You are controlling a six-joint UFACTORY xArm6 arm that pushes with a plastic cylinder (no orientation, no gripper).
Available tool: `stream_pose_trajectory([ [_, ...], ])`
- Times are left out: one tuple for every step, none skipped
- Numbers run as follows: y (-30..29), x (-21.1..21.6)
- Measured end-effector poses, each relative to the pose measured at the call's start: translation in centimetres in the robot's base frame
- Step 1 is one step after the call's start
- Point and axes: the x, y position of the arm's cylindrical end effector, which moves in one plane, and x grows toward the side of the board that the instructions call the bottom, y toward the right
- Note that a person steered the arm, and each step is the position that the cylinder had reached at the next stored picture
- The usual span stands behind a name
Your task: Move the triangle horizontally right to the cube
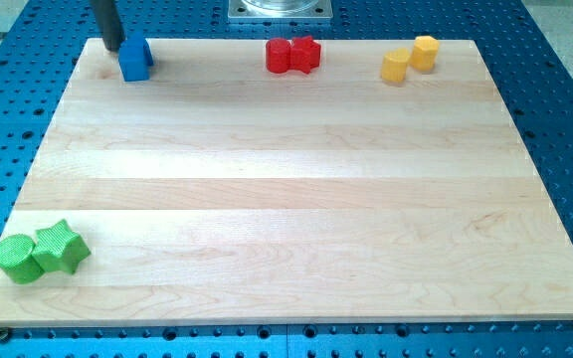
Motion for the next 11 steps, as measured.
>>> stream_pose_trajectory([
  [4.7,5.6],
  [6.1,9.0],
  [-2.8,7.2],
  [-4.3,2.9],
  [1.1,-1.4],
  [7.0,1.8],
  [15.8,6.3],
  [18.5,12.5],
  [17.3,7.4],
  [15.8,3.5],
  [12.8,7.5],
])
